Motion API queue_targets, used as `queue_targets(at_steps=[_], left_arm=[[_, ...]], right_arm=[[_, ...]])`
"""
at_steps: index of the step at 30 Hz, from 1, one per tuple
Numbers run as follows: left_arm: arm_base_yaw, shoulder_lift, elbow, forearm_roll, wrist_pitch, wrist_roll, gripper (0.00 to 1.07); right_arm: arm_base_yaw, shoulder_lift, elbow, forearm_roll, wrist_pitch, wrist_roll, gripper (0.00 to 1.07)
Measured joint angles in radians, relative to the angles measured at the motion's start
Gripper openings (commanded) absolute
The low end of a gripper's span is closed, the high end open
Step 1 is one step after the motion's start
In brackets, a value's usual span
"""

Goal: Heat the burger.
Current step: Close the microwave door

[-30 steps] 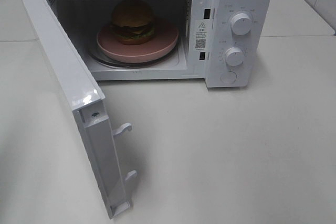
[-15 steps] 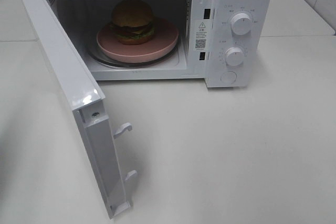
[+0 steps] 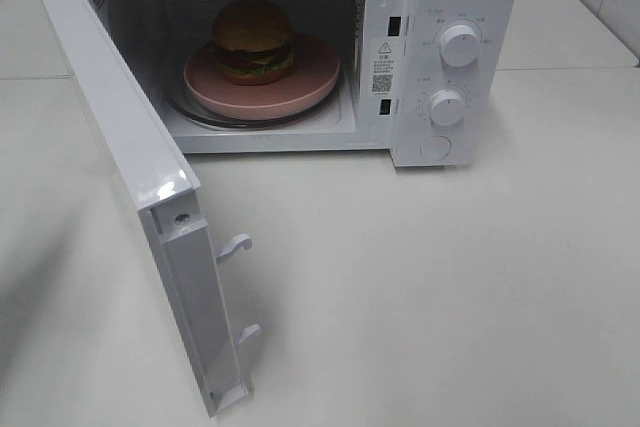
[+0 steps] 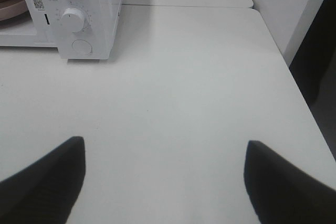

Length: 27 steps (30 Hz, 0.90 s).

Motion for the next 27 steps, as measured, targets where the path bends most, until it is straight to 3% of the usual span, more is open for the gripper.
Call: queue_targets(at_steps=[3,5,8,11,18,27], left_arm=[[0.000,0.052,-0.001,0.028,-0.029,-0.033,0.00],[0.000,0.085,-0.029,0.122,-0.034,-0.089,0.00],[0.000,0.086,-0.056,0.200,-0.044,-0.113,0.00],[0.000,0.087,-0.063,0.214,-0.049,-0.120,0.00],[0.000,0.180,-0.118,0.279,-0.057,-0.208,0.00],[-0.035,0.251,-0.151,0.315,-0.080,-0.232,0.00]], right_arm=[[0.000,0.000,0.000,0.000,0.000,0.000,0.75],[0.000,0.000,0.000,0.000,0.000,0.000,0.75],[0.000,0.000,0.000,0.000,0.000,0.000,0.75],[0.000,0.000,0.000,0.000,0.000,0.000,0.75],[0.000,0.000,0.000,0.000,0.000,0.000,0.75],[0.000,0.000,0.000,0.000,0.000,0.000,0.75]])
